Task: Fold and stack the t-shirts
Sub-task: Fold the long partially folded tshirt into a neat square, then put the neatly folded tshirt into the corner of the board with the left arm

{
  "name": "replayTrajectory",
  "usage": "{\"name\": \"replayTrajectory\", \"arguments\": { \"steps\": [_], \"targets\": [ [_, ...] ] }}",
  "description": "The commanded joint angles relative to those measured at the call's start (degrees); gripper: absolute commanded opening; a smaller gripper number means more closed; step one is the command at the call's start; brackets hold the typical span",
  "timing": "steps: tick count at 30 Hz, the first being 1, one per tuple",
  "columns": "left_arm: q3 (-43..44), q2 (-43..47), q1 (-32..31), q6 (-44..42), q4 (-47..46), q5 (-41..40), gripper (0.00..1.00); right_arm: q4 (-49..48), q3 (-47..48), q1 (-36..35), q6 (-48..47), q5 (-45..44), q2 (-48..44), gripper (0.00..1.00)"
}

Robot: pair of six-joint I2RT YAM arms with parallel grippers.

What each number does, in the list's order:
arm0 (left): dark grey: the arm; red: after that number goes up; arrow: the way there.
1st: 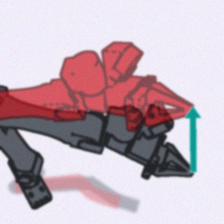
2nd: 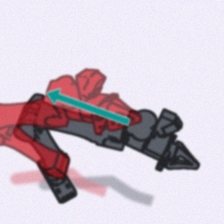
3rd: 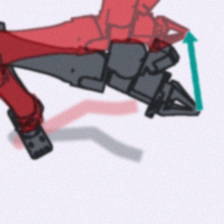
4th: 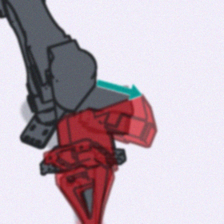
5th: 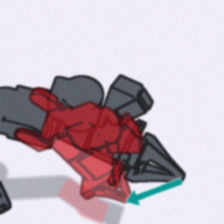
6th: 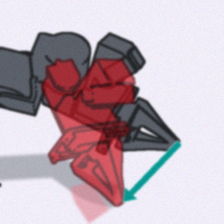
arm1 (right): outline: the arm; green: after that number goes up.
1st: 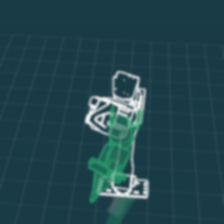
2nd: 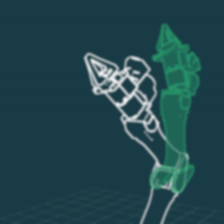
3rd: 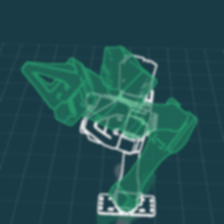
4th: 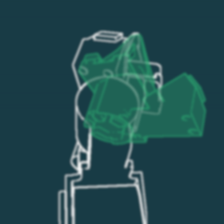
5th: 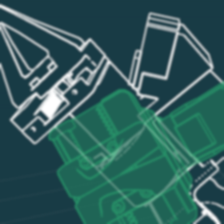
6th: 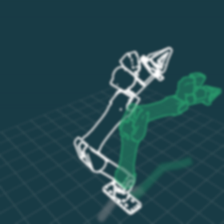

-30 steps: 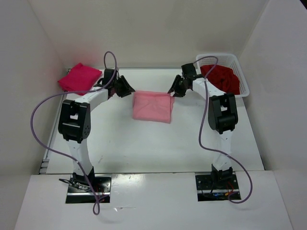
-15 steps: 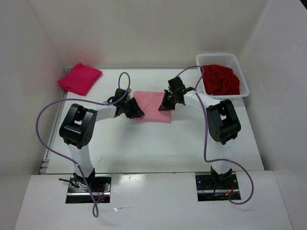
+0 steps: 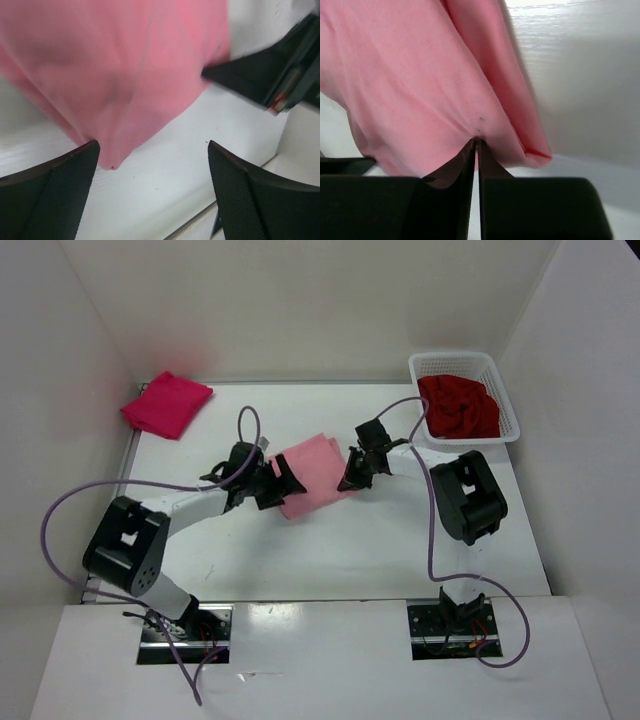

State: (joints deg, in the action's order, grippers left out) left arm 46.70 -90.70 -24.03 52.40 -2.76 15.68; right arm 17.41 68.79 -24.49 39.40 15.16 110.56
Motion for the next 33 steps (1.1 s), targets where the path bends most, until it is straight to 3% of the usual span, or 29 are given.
{"name": "replayTrajectory", "arguments": {
  "steps": [1, 5, 8, 9, 11, 19, 20, 22, 24, 28, 33],
  "targets": [
    [0.2, 6.0, 4.2, -1.3, 2.7, -4.2, 0.99, 1.7, -1.5, 0.1, -2.4, -3.3, -6.1, 0.22],
    [-2.2, 5.4, 9.3, -2.4, 1.0, -0.7, 0.99, 3.6, -2.0, 0.1, -2.9, -1.9, -11.9, 0.43],
    [-4.2, 4.0, 10.4, -1.8, -1.1, -0.2, 0.97, 4.1, -3.2, 0.1, -2.9, -1.9, -16.9, 0.49],
    [-4.2, 3.3, 10.4, -1.8, -1.6, -0.9, 0.87, 4.1, -4.0, 0.1, -2.9, -1.9, -18.0, 0.49],
    [-4.2, 1.7, 10.4, -1.8, -1.6, -1.6, 0.80, 4.6, -4.7, 0.1, -2.9, -1.9, -21.3, 0.51],
    [-1.4, -8.5, 10.4, -0.1, -5.7, 2.0, 0.71, 4.1, -8.8, 0.1, -0.7, 0.3, -28.5, 0.52],
    [-0.7, -11.0, 10.4, 0.5, -7.6, 2.0, 0.61, 3.6, -8.8, 0.1, -0.7, 0.3, -29.3, 0.52],
    [0.1, -13.2, 10.4, 2.0, -9.0, 2.5, 0.50, 3.6, -9.4, 0.1, -0.7, 0.8, -30.0, 0.52],
    [3.2, -15.9, 9.8, 2.5, -9.0, 2.5, 0.37, 3.6, -10.0, 0.1, -0.2, 1.4, -30.7, 0.52],
    [10.4, -17.7, 7.0, 4.5, -9.5, 2.0, 0.21, 3.1, -11.2, 0.1, -0.2, 2.0, -31.3, 0.52],
    [24.1, -18.8, 7.0, 2.0, -4.2, 0.7, 0.14, 3.1, -13.0, 0.1, -0.2, 3.2, -32.9, 0.52]
  ]
}}
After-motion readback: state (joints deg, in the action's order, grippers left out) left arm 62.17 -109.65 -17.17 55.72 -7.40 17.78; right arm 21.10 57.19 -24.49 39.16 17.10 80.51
